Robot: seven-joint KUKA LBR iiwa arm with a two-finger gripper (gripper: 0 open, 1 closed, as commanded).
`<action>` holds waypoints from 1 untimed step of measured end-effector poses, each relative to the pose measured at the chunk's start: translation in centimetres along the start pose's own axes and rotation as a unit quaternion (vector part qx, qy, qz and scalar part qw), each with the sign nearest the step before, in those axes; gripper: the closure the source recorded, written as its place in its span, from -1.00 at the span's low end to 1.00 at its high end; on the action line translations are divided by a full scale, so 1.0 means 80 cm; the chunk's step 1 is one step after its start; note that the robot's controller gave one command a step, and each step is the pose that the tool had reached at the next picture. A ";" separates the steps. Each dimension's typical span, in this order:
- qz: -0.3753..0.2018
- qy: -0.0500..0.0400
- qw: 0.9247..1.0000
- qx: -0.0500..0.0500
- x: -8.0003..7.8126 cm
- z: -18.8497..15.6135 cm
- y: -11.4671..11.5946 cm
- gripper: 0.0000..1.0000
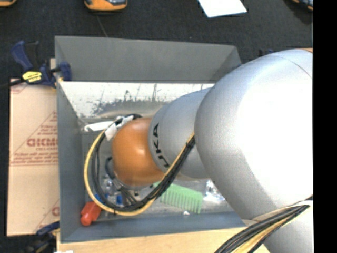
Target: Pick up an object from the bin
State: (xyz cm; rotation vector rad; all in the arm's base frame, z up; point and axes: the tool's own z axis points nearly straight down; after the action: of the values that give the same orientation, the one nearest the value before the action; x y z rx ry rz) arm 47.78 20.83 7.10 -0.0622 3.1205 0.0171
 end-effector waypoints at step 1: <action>0.001 0.004 1.000 0.001 0.002 -0.024 -0.001 1.00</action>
Offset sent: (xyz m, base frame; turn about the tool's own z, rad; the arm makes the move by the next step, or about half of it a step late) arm -0.0022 -0.0012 0.0128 0.0009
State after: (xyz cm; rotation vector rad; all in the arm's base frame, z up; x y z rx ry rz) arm 47.55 20.70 8.98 -0.0603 3.1282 0.0128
